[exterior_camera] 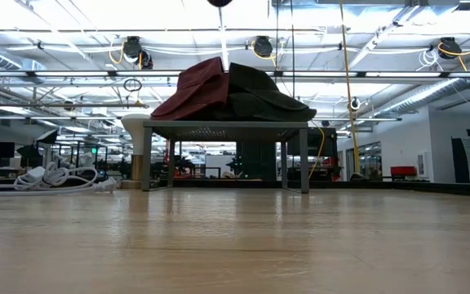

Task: Pick & Place hat
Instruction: Stack the red cap on top of the red cap on the shelf

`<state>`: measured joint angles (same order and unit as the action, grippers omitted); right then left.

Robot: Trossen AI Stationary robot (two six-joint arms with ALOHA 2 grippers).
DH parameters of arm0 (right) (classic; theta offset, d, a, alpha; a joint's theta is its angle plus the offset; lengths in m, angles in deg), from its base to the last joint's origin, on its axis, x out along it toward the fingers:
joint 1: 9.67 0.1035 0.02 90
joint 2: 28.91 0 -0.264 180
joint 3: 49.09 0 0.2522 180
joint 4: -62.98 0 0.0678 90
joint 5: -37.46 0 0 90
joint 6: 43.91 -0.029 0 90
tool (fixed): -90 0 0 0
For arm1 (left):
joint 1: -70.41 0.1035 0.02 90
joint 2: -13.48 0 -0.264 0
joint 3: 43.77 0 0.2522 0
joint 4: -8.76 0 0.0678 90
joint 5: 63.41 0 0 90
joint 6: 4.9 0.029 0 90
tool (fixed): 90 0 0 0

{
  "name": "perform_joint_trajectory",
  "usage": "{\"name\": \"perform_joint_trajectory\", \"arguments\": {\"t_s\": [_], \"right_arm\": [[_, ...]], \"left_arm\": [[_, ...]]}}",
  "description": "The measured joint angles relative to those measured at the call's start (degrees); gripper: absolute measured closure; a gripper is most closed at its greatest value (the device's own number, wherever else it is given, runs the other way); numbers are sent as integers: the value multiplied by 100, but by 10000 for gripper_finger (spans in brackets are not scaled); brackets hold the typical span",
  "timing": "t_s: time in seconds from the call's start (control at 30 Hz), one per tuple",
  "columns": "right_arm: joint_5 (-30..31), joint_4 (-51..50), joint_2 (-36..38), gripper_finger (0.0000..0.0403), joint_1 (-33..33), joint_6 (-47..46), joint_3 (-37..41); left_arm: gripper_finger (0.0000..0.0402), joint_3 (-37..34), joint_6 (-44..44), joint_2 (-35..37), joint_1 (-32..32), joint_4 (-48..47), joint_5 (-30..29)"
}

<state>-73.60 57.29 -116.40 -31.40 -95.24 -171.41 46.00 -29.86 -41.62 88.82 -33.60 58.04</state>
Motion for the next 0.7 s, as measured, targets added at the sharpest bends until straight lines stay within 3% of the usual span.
{"name": "perform_joint_trajectory", "arguments": {"t_s": [0.43,0.7], "right_arm": [[-2,64,-1713,402,-468,-46,-1777],[24,149,-2355,403,-657,-397,-2181]], "left_arm": [[204,0,87,235,0,-1,8],[197,0,114,309,0,-7,12]]}}
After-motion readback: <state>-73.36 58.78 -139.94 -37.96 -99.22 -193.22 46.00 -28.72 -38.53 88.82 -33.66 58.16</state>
